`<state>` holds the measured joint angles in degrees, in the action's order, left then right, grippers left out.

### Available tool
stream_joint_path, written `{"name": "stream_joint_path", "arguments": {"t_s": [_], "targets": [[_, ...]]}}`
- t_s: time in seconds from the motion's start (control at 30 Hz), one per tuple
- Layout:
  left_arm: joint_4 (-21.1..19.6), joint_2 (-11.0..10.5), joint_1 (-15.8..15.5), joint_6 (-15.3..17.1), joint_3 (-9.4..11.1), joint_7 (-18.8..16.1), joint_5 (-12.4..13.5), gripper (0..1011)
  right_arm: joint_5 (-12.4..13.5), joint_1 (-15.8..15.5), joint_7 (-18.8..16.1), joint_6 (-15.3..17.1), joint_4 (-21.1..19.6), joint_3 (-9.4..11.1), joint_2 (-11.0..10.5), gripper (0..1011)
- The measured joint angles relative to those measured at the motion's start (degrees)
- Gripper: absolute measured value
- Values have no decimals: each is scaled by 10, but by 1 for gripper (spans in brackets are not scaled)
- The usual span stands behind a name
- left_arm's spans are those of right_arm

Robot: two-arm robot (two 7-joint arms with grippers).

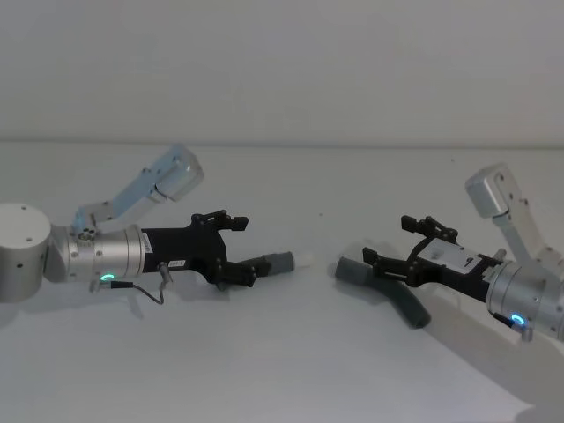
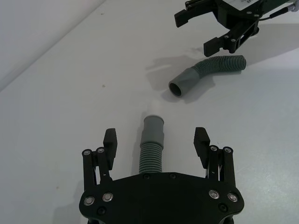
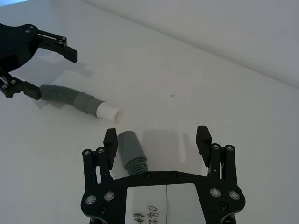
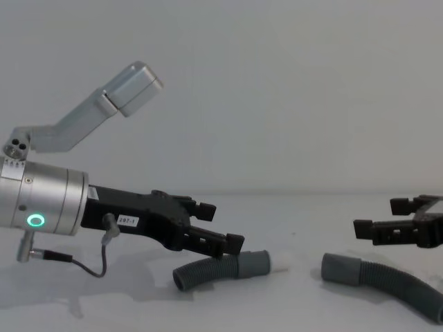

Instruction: Use both hands to pick up one end of the pipe from the table, align the ends, and insert them.

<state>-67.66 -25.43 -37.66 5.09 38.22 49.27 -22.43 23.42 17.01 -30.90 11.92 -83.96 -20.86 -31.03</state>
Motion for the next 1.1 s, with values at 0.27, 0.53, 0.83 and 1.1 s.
{"name": "stream_joint_path", "arguments": {"t_s": [0.27,0.53,0.83,1.1], "targets": [[12,2,1,-11,5,-6,1,1000,0,2,1,0,7,-11,2,1001],[35,14,-2,-21,11,-12,1,1000,0,7,-5,2,15,-21,-3,1001],[63,28,-9,-27,17,-11,0,1000,2,15,-27,8,27,-33,-15,1001],[79,37,-15,-28,21,-8,-1,1000,9,21,-50,10,40,-42,-25,1001]]}}
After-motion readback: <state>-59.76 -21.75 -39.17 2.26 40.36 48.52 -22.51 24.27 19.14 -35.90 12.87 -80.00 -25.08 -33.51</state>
